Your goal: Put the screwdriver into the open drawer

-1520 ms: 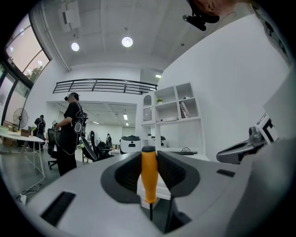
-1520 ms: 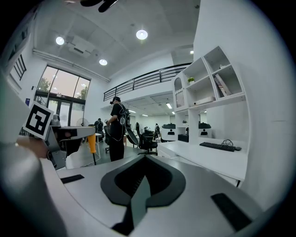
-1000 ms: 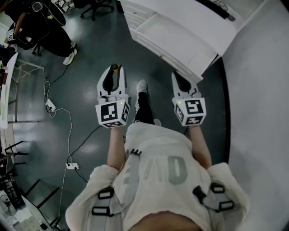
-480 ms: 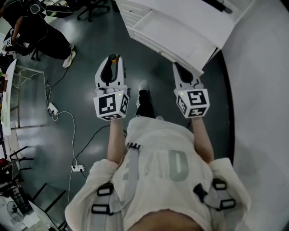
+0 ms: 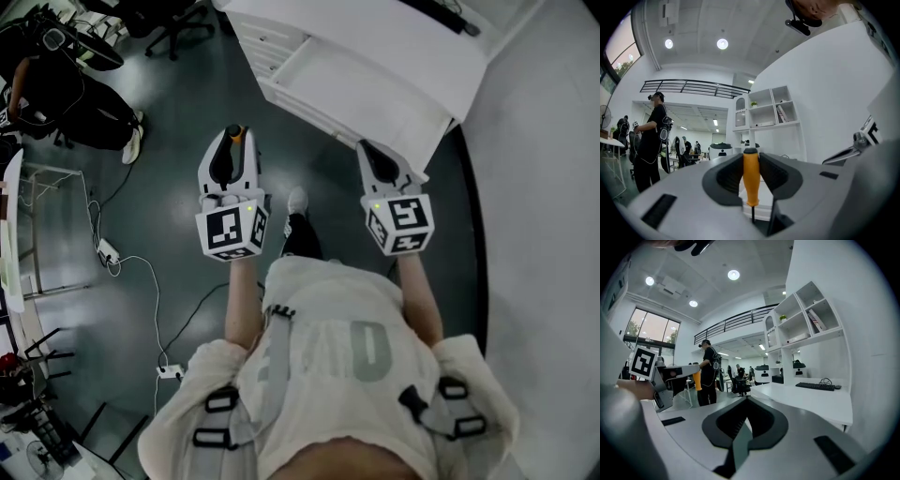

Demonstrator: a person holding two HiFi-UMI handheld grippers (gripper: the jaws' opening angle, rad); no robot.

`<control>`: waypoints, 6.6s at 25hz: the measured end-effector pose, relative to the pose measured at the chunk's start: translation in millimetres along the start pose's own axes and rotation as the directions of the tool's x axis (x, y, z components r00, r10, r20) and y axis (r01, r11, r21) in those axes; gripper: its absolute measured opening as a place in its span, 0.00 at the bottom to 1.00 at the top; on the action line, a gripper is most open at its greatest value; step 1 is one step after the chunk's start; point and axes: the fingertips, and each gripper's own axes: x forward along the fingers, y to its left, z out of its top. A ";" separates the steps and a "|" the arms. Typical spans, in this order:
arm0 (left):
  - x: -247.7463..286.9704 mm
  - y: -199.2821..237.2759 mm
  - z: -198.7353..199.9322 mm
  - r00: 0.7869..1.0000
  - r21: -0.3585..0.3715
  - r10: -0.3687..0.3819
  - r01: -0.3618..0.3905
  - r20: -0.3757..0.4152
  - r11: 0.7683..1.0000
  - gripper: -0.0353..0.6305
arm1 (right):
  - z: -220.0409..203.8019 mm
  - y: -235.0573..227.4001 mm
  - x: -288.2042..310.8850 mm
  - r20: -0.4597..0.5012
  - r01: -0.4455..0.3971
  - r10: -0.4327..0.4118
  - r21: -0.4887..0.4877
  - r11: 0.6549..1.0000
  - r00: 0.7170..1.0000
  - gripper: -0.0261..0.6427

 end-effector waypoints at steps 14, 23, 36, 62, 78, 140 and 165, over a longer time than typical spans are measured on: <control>144.6 92.7 -36.9 0.998 -0.081 -0.030 0.025 -0.063 0.996 0.22 | 48.9 7.7 178.7 -0.025 -0.063 0.061 -0.056 0.996 0.998 0.05; 217.3 117.2 -35.7 0.992 -0.063 -0.109 0.106 -0.058 0.992 0.22 | 64.7 -1.2 257.9 -0.036 -0.028 0.027 -0.035 0.999 0.999 0.05; 245.8 109.3 -19.8 0.995 -0.083 -0.097 0.098 0.005 0.992 0.22 | 69.7 -30.7 272.5 -0.012 -0.023 0.023 -0.003 1.000 1.000 0.05; 262.3 84.5 -26.0 0.996 -0.027 -0.081 0.080 -0.037 0.996 0.22 | 72.4 -74.8 272.9 -0.026 -0.022 0.022 0.031 0.999 0.999 0.05; 302.6 37.0 -22.7 0.958 -0.018 -0.270 0.269 -0.092 0.963 0.22 | 54.1 -107.9 242.1 -0.060 0.108 -0.104 0.059 0.992 0.993 0.05; 408.4 -134.3 -328.4 0.247 -0.234 -0.424 0.549 -0.871 0.802 0.22 | -16.1 -205.3 116.4 -0.271 0.457 -0.399 0.199 0.867 0.876 0.05; 398.2 -133.7 -353.4 0.208 -0.185 -0.380 0.608 -0.902 0.772 0.22 | -18.5 -206.0 118.8 -0.273 0.439 -0.383 0.186 0.879 0.883 0.05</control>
